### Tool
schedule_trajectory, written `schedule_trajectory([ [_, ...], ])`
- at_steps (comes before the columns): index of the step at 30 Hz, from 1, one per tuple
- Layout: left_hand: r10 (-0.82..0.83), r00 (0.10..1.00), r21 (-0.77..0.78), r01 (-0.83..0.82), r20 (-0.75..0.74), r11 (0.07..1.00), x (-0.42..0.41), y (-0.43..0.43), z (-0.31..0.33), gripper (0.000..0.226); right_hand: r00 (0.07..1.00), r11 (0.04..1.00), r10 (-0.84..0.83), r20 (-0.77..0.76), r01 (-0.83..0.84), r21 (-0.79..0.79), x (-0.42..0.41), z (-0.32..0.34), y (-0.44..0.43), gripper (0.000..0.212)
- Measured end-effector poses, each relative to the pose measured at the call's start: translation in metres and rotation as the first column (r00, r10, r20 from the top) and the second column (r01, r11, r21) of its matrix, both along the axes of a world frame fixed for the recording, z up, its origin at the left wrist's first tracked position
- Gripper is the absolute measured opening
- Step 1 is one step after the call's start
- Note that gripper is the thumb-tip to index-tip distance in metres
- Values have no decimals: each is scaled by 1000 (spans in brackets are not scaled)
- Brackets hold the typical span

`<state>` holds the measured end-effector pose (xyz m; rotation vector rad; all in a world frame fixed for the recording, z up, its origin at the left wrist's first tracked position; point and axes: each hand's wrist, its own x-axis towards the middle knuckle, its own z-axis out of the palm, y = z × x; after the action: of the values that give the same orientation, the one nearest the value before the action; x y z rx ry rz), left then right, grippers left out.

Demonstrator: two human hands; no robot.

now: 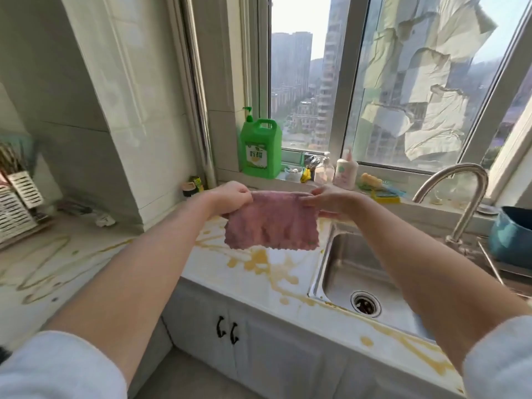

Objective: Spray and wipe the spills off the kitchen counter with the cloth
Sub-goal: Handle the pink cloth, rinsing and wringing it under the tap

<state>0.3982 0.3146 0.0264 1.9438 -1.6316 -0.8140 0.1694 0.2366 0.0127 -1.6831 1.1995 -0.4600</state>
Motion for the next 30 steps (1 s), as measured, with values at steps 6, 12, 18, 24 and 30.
schedule_trajectory([
  [6,42,998,-4,-42,-49,999,114,37,-8,16,997,999,34,74,-32,-24,101,-15,30,9],
  [12,135,989,14,-135,-57,991,180,65,-16,21,986,997,48,162,-37,-71,172,-33,41,23],
  [18,333,885,96,-320,-326,943,225,83,-36,18,991,994,86,106,-92,54,233,-43,54,21],
  [24,381,797,85,-388,-468,918,219,90,-32,14,952,963,125,279,-184,195,315,-44,70,31],
  [30,367,724,63,-411,-583,910,237,109,-24,29,794,819,307,524,-501,279,361,-50,77,39],
])
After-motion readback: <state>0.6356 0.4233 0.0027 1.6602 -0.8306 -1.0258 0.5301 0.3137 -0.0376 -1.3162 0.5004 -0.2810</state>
